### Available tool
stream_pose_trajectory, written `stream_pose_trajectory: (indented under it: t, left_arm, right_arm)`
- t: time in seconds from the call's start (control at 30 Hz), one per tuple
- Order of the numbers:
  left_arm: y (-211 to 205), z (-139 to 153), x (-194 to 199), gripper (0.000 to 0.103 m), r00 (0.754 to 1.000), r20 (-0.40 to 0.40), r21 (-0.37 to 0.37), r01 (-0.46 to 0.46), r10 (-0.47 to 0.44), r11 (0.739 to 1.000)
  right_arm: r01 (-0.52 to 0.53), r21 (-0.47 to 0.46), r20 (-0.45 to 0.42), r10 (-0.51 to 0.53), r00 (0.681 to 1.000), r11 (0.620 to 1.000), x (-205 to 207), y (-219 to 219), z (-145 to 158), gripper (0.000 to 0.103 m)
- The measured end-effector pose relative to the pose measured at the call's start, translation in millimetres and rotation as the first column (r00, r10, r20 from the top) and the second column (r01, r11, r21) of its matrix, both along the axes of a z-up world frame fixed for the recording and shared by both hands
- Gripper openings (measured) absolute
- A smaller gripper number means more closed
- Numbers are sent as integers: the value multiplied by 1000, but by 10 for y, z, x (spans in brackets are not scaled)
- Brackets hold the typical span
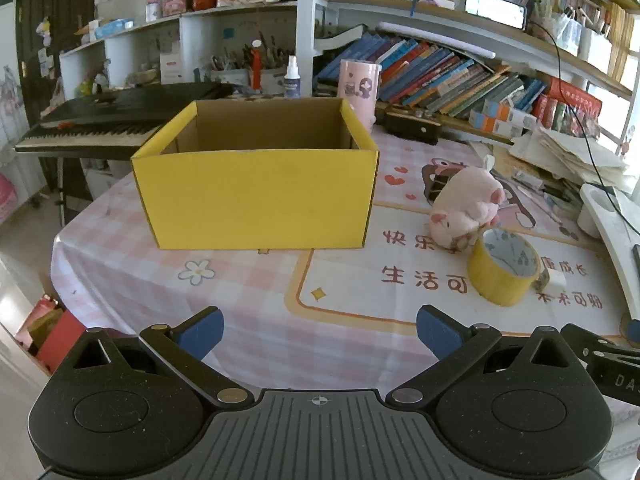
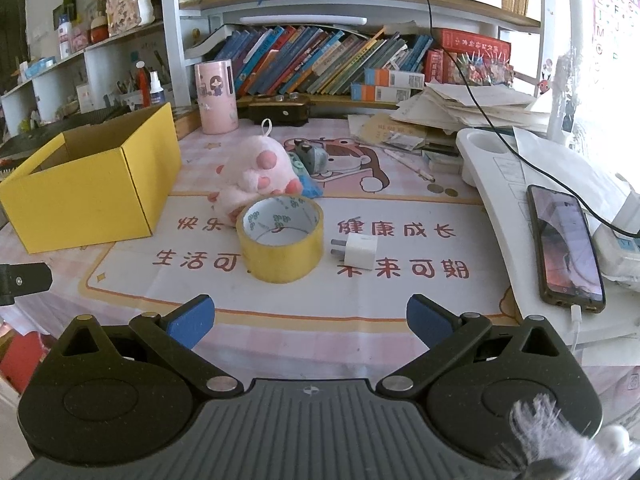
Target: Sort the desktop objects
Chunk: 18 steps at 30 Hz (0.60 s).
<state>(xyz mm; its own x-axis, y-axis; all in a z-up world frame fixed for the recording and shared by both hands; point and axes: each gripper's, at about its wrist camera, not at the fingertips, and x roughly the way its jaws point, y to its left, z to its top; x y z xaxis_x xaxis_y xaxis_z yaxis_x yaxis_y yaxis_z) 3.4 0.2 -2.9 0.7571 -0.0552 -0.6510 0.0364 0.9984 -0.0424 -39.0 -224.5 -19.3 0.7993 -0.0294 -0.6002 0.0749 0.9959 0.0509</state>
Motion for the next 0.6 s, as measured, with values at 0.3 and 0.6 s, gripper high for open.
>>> stream_pose_trajectory:
  t: [0.3,0.6]
  left_arm:
    - [-7,-9,1,103,1000,-8,-8,5,-5,1000]
    - [-42,-8,-33,103,1000,-10,-6,24,-24,1000]
  right_arm:
    - [4,-8,-7,-4,1000,1000,5,-31,-11,103]
    - [-3,-18,-6,3,1000,1000,-12,-30,-17,103]
